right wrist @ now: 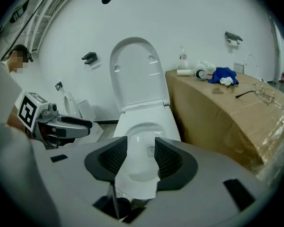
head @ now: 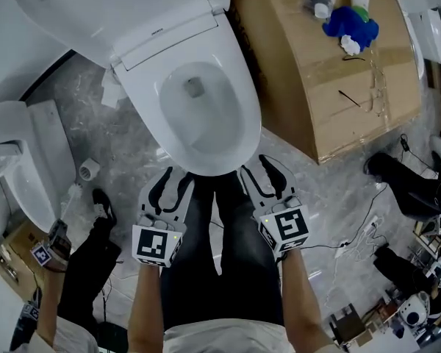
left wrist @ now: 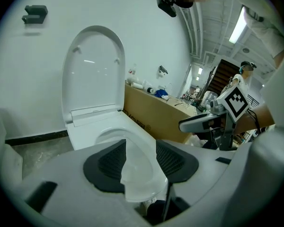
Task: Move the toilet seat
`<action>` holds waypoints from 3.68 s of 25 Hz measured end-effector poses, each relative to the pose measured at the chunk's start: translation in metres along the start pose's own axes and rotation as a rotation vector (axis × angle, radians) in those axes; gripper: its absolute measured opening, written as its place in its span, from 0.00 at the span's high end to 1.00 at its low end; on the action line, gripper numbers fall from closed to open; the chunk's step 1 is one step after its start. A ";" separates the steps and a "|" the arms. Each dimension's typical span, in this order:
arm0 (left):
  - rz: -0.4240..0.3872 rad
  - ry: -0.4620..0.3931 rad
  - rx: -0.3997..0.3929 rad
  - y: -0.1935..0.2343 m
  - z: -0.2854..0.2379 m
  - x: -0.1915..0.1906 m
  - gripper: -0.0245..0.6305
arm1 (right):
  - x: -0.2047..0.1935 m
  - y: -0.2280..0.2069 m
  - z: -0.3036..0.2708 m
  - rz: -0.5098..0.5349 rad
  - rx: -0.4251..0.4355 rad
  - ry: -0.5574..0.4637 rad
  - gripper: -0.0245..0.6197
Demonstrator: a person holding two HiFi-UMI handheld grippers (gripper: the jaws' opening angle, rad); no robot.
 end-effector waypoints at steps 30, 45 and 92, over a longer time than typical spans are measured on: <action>0.206 0.165 0.186 0.038 -0.045 -0.150 0.43 | -0.138 -0.041 -0.051 -0.129 -0.072 0.191 0.51; 0.309 0.207 0.197 0.047 -0.057 -0.186 0.40 | -0.183 -0.051 -0.072 -0.281 -0.107 0.267 0.38; 0.351 0.182 0.170 0.029 -0.049 -0.153 0.39 | -0.147 -0.034 -0.049 -0.373 -0.026 0.233 0.35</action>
Point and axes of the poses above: the fingertips, and each gripper's own axes: z backward along the fingers, y to its left, x out of its top, the point moved 4 cm from there along z, backward along the fingers, and after that the axes turned 5 degrees about -y, right-handed, at the moved point
